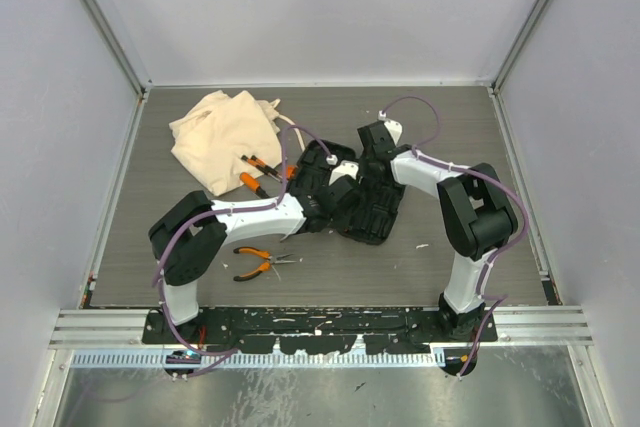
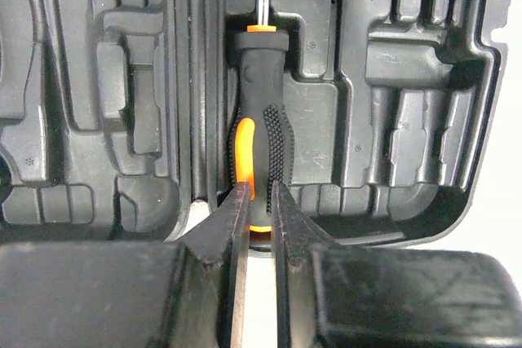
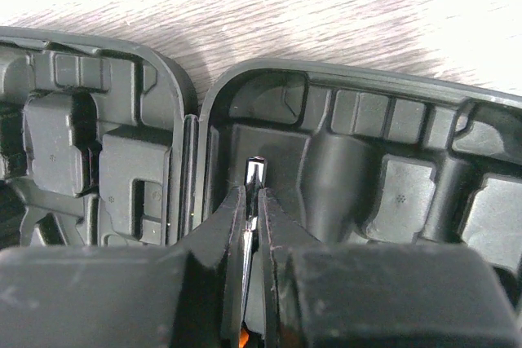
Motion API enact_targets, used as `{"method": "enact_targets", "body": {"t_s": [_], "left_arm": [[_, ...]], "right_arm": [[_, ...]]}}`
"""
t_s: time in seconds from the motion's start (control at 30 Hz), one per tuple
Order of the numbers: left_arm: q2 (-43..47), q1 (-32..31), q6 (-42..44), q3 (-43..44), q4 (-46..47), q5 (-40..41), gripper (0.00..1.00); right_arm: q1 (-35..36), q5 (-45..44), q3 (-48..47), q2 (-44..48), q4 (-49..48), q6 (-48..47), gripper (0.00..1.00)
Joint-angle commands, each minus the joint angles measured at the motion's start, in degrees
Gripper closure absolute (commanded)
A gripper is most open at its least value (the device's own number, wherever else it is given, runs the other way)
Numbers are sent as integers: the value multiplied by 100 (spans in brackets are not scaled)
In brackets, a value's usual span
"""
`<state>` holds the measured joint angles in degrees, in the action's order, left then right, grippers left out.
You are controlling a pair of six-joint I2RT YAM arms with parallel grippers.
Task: Sort the tools into containers
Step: Adjust the screwdriver in the storage box.
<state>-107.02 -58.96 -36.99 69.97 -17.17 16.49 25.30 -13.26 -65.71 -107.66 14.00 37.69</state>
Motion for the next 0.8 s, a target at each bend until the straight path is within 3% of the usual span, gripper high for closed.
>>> {"method": "enact_targets", "body": {"t_s": [0.0, 0.57, 0.77], "left_arm": [[-697, -126, 316, -637, -2372, -495, 87], [-662, -126, 412, -512, -2476, -548, 88], [-606, -117, 421, -539, -2441, -559, 88]], "right_arm": [[100, 483, 756, -1190, 1044, 51, 99], [106, 582, 1065, -1818, 726, 274, 99], [98, 298, 1104, -1273, 848, 312, 99]]}}
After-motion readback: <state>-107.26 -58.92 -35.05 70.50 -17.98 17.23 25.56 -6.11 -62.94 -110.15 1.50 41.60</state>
